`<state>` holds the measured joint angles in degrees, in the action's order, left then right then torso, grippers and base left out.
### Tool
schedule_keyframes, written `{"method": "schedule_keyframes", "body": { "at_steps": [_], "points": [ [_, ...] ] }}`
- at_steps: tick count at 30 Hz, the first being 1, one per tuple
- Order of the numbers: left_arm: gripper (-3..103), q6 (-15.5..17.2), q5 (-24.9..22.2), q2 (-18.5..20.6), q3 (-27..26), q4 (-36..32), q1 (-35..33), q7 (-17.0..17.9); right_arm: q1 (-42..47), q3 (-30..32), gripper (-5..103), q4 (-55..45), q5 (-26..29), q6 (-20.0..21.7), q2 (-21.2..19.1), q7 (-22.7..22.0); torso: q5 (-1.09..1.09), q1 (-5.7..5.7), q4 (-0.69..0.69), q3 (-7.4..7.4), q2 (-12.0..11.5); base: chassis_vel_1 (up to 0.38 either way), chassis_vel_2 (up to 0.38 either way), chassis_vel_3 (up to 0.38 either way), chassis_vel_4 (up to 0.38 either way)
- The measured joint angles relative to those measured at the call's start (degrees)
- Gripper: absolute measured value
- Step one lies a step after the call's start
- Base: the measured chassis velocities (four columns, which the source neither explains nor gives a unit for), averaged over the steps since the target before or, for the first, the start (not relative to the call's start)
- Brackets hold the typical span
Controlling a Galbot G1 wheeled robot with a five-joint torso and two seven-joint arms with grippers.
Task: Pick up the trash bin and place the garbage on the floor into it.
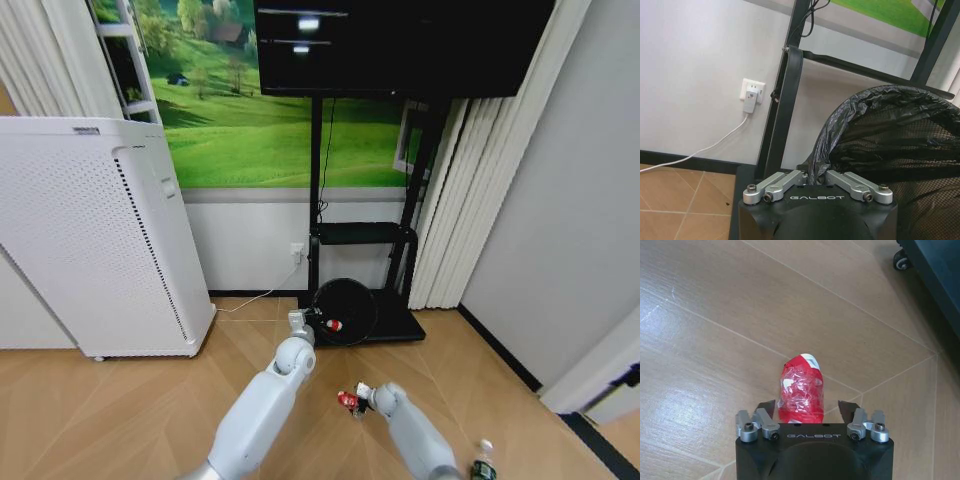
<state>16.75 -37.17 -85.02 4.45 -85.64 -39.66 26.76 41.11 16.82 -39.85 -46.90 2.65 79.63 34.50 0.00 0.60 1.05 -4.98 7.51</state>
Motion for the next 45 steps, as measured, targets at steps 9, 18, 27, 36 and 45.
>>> {"method": "schedule_keyframes", "body": {
  "at_steps": [9,18,27,36,45],
  "points": [
    [3,-0.5,-0.1,-0.5,-0.7,0.3,0.1,-0.7,-0.7,-0.3,41,1.4,1.0,-0.4,0.3,-0.2,-0.02,0.0,0.0,0.01,0.0,0.0,0.0,0.0,0.0],
    [3,-0.8,1.0,-0.8,-1.5,0.7,-0.2,-1.8,1.5,-0.3,32,-1.5,2.2,-0.4,-0.2,-0.3,0.0,0.0,-0.01,0.01,0.0,0.0,0.0,0.0,0.0],
    [3,-0.8,1.6,-0.6,-1.7,0.6,-0.6,-2.2,8.5,1.7,14,-15.2,9.4,2.6,-2.3,-0.5,0.0,0.0,0.0,-0.01,0.0,0.0,0.0,0.0,0.0],
    [3,-1.0,2.1,0.2,-3.5,0.1,-1.7,-2.5,10.2,4.6,0,-20.6,17.2,4.8,-3.9,-5.1,0.01,0.0,0.0,0.0,0.0,0.0,0.0,0.0,0.0],
    [3,-1.1,2.6,0.3,-3.8,0.8,-0.9,-3.0,7.1,3.1,0,-18.1,21.6,5.8,-1.9,-7.9,0.0,0.0,-0.01,0.0,0.0,0.0,0.0,0.0,0.0]
  ]
}}
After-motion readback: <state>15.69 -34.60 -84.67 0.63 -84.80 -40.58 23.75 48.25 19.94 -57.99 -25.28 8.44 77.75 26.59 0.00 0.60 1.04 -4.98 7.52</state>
